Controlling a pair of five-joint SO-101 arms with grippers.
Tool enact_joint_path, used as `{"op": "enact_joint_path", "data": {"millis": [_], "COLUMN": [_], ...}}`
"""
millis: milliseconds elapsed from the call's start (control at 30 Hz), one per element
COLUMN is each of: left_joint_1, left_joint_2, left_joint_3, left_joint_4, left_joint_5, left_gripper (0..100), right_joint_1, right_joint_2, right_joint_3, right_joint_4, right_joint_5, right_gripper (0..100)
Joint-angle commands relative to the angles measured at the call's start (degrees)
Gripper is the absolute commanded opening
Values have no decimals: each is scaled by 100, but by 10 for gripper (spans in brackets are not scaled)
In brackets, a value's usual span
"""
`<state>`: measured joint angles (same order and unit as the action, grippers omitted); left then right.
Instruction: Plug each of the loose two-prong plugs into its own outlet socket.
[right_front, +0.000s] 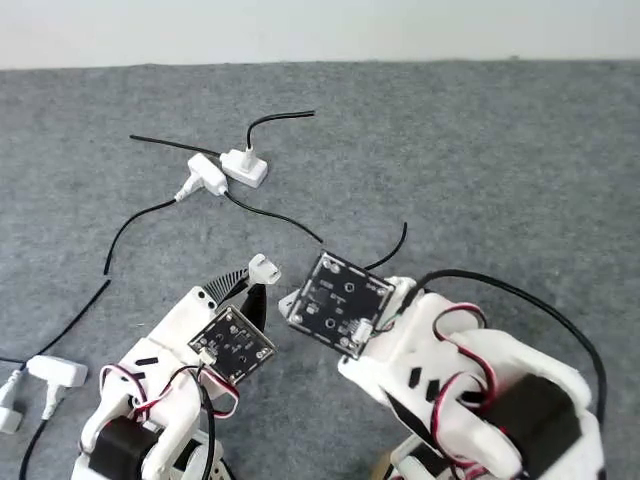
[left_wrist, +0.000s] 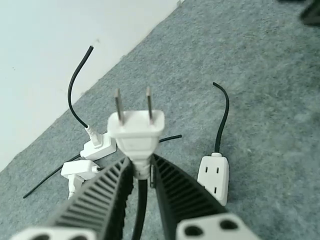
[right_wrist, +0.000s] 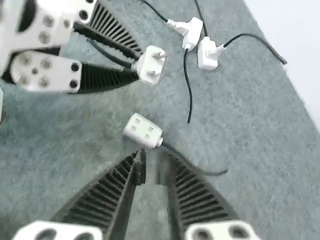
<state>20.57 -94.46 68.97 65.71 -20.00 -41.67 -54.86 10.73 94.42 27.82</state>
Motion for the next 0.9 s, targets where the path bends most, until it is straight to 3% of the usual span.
{"op": "enact_joint_path", "data": {"millis": [0,133,400,867], "left_joint_1": [53,149,958,958], "left_joint_2": [-35,-35,-35,-44], "left_joint_3": [-75,-462,-787,-787], "left_joint_4": [-149,237,738,747], "left_joint_5": [-62,-26,18,0], "left_gripper": [11,11,11,11], "right_joint_1": [-57,-84,-1147,-1138], "right_joint_2": [22,4,22,-22], "right_joint_3": [308,1125,1187,1495], "right_joint_4": [-541,-1226,-1393,-1552], "right_joint_5": [-70,-26,-70,-26], "right_gripper": [56,117,146,143]}}
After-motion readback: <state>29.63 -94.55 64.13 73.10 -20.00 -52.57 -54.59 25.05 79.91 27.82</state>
